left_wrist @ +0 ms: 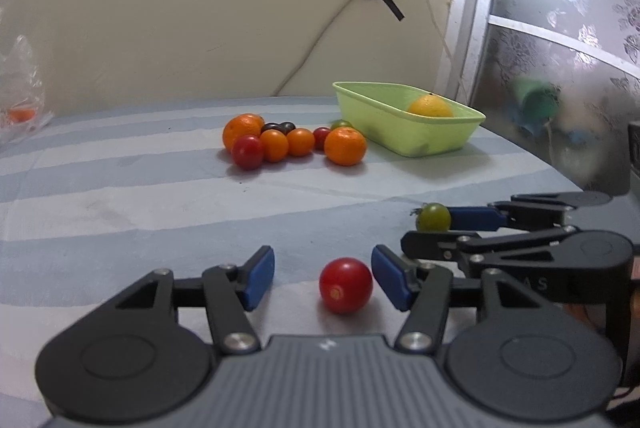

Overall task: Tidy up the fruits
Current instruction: 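Grasp a red cherry tomato with the left gripper while the right gripper grasps a green tomato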

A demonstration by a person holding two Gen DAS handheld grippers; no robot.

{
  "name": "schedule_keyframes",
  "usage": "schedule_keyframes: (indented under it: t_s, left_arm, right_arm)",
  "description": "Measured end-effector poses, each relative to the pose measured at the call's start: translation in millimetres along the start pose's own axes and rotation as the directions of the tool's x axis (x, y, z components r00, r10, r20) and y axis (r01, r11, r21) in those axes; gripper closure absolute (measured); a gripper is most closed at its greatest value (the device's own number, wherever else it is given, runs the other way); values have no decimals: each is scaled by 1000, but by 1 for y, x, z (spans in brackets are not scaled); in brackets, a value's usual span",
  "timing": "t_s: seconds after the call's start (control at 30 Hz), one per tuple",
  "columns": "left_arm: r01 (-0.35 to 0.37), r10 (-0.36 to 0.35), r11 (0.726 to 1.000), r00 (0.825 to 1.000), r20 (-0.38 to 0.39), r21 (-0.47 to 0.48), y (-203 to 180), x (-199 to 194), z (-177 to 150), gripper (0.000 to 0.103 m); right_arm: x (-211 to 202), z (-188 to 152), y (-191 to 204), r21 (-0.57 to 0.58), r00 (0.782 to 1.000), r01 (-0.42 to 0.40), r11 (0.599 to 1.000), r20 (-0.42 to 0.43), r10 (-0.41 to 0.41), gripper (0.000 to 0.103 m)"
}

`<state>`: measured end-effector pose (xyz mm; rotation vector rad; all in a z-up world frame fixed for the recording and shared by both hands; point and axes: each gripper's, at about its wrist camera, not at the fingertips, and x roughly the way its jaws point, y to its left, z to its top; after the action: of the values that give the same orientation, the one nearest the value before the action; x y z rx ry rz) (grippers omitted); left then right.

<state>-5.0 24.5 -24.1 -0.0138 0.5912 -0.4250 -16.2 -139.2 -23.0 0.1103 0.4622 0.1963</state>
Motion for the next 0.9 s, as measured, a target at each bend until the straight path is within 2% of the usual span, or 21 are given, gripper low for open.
schedule_keyframes:
  t_s: [0.27, 0.4, 0.6, 0.9]
  left_arm:
    - [35, -35, 999, 999, -33, -20, 3, 4, 1, 46]
    - [44, -45, 999, 998, -39, -26, 5, 3, 0, 44]
    - [44, -42, 998, 998, -57, 35, -4, 2, -2, 35]
    - [27, -19, 993, 997, -70, 114, -12, 0, -5, 35]
  right_arm:
    - [1, 1, -4, 3, 999, -33, 999, -4, 33, 54]
    - [1, 1, -5, 3, 998, -56, 998, -7, 56, 49]
    - [0, 1, -7, 1, 997, -83, 997, -10, 83, 47]
    - [-1, 1, -6, -12, 997, -77, 997, -12, 77, 47]
